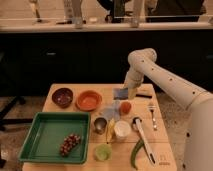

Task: Place sponge in paper cup

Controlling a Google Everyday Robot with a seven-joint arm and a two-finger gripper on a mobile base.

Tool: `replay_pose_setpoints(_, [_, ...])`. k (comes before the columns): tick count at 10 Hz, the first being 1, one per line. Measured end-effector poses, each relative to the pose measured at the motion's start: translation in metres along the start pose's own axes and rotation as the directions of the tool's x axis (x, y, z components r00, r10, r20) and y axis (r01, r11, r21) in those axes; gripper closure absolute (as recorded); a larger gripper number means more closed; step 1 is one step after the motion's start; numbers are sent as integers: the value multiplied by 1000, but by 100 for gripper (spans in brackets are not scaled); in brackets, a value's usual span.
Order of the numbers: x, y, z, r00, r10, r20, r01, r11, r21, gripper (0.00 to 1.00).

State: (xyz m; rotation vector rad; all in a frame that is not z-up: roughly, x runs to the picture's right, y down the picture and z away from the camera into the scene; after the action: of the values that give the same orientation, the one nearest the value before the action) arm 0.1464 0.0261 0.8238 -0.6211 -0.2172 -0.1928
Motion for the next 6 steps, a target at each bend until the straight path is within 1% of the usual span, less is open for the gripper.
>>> replay_pose_setpoints(3, [2,27,-9,1000,12,0,-12,1000,0,100])
replay_pose_setpoints(5, [-5,40,-12,1000,9,4,-9,1000,-5,100])
replay_pose_setpoints(6, [-5,50,-13,1000,13,4,-13,1000,-10,100])
